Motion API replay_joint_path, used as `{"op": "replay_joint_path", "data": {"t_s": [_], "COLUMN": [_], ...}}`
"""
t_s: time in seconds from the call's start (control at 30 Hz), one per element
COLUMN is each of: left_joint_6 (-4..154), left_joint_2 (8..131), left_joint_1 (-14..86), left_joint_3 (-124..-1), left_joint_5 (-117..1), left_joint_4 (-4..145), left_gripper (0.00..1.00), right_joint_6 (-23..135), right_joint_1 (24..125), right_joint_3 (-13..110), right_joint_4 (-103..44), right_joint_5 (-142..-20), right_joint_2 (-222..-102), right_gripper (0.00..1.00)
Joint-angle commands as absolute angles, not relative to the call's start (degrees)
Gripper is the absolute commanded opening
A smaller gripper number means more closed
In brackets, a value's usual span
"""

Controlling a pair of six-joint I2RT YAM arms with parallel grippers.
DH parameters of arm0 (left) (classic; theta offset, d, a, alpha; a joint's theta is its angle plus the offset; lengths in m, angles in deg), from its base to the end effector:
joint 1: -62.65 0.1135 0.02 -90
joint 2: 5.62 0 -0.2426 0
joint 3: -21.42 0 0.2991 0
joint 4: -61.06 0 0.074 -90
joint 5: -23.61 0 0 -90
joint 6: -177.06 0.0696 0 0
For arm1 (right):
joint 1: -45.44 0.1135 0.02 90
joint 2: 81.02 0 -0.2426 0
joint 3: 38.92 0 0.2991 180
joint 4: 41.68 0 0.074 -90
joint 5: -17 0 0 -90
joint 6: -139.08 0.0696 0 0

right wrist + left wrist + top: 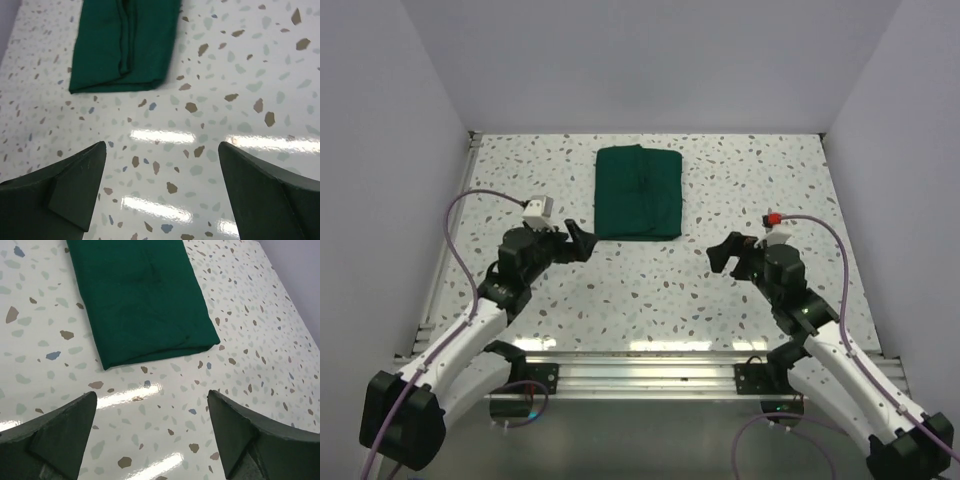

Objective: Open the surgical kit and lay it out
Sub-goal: Open the surgical kit at the center of the board.

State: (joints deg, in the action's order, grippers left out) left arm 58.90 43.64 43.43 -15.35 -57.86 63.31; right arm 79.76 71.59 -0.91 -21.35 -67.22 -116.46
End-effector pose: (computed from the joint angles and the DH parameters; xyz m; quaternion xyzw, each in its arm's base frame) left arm 0.2722 -0.1058 0.1963 -0.0163 0.7909 -0.2986 0.5339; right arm 0.2343 0.1072 0.2239 0.0616 0.8050 0.2443 0.5372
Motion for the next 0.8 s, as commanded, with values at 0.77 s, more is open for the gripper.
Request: {"op": "replay_joint_path", "data": {"t_s": [0.77], "left_joint_6": [65.26], "left_joint_2": [110.13], "left_joint_1": [13.08], "left_joint_3": [-63.71], "left_joint_5": [-106.29], "left_joint_4": [70.26], "left_gripper": [0.79], "right_joint_6": [80.81], "right_joint_1": [72.6], "right_joint_3": [7.19], "right_joint_4": [-19.39], "right_joint_5": [-53.22], "right_joint_2": [-135.77], "right_gripper": [0.89]}}
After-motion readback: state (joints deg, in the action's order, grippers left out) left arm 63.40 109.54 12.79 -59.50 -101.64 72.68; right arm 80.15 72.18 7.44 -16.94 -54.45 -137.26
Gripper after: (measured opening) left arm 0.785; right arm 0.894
